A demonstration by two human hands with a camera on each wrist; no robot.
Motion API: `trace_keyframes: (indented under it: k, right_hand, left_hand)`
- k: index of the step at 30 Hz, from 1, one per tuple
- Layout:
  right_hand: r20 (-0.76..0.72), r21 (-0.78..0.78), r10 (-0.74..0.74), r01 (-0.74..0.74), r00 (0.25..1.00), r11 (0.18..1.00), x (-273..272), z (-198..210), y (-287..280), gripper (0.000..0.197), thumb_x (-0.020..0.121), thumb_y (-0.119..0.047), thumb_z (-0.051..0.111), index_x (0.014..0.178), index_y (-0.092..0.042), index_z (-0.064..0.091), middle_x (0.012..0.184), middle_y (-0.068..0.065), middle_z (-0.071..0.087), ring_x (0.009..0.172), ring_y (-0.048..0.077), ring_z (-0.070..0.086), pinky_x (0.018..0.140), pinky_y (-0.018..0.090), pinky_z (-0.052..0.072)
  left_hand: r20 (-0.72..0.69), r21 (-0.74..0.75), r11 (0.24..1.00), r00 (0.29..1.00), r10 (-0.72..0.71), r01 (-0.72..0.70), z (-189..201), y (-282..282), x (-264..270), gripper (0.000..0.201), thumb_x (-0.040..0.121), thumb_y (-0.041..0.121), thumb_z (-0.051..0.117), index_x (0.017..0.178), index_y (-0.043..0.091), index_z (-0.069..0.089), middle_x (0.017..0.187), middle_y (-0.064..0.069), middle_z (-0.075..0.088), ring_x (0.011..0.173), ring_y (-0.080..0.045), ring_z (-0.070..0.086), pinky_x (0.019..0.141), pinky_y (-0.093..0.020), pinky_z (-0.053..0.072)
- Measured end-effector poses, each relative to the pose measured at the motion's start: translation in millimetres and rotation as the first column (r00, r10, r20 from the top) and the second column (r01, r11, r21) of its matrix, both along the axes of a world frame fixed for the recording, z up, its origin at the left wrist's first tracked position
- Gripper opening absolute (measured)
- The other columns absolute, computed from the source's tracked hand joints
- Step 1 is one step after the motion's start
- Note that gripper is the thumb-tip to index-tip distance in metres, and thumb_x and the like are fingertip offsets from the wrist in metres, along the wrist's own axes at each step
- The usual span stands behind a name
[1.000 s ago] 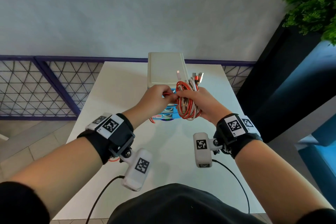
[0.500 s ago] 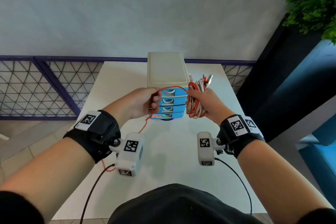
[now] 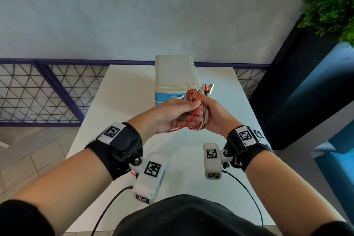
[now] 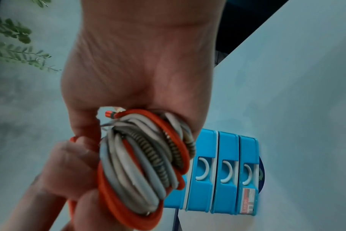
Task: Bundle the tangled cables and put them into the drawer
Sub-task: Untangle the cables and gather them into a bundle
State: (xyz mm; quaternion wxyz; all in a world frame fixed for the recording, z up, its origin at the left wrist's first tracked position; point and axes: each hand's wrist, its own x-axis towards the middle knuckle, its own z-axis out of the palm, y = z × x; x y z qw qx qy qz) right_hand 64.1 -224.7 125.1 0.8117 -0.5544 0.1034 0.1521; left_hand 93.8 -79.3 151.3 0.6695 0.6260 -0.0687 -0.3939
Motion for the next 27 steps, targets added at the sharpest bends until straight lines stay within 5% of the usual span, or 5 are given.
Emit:
trace_keyframes:
  k: [7, 11, 16, 20, 27]
  right_hand:
    - [0.031, -0.031, 0.056, -0.055, 0.998, 0.998, -1.4, 3.8, 0.8, 0.046, 0.082, -0.056, 0.059, 0.092, -0.014, 0.074, 0.087, 0.017, 0.062, 0.074, 0.029, 0.061, 0.068, 0.037, 0.049]
    - [0.077, -0.196, -0.161, 0.173, 0.984, 0.965, 7.4, 3.1, 2.3, 0.013, 0.089, -0.016, 0.064, 0.084, -0.004, 0.061, 0.068, 0.018, 0.059, 0.052, 0.024, 0.062, 0.052, 0.031, 0.053]
    - [0.071, -0.027, -0.486, 0.489, 0.871, 0.872, 19.9, 8.1, -17.2, 0.009, 0.089, -0.009, 0.062, 0.093, -0.002, 0.057, 0.073, 0.015, 0.065, 0.062, 0.023, 0.067, 0.061, 0.037, 0.059]
    - [0.046, 0.1, -0.474, 0.468, 0.879, 0.878, 14.1, 21.8, -25.2, 0.005, 0.092, -0.008, 0.059, 0.093, -0.003, 0.058, 0.076, 0.009, 0.066, 0.08, 0.023, 0.069, 0.077, 0.042, 0.057]
    - [0.012, -0.18, -0.191, 0.19, 0.981, 0.965, 3.1, 24.3, -16.5, 0.021, 0.091, -0.012, 0.061, 0.108, 0.001, 0.061, 0.099, 0.015, 0.072, 0.088, 0.023, 0.073, 0.075, 0.037, 0.06]
  left_hand:
    - [0.075, 0.096, 0.995, 0.997, 0.013, -0.02, 0.2, -2.9, 1.1, 0.021, 0.086, 0.029, 0.066, 0.08, 0.009, 0.069, 0.069, 0.0, 0.071, 0.057, -0.011, 0.066, 0.06, -0.022, 0.058]
    - [0.185, 0.208, 0.978, 0.981, -0.06, 0.021, -2.3, 1.3, 1.0, 0.026, 0.093, 0.033, 0.057, 0.072, 0.016, 0.059, 0.058, 0.006, 0.055, 0.04, -0.006, 0.042, 0.045, -0.017, 0.041]
    - [-0.145, 0.003, 0.958, 0.948, -0.284, 0.288, -18.5, 23.6, -5.1, 0.031, 0.1, 0.035, 0.038, 0.076, 0.021, 0.05, 0.057, 0.006, 0.029, 0.041, -0.006, 0.019, 0.042, -0.017, 0.023]
    - [-0.119, 0.292, 0.796, 0.846, -0.519, 0.53, -38.0, 43.5, -4.5, 0.03, 0.1, 0.036, 0.039, 0.084, 0.018, 0.056, 0.063, 0.005, 0.034, 0.048, -0.009, 0.022, 0.051, -0.022, 0.024]
    - [0.579, 0.658, 0.739, 0.726, -0.372, -0.146, -32.8, 33.6, 30.1, 0.023, 0.089, 0.031, 0.06, 0.088, 0.011, 0.072, 0.074, 0.001, 0.061, 0.071, -0.017, 0.053, 0.058, -0.023, 0.037]
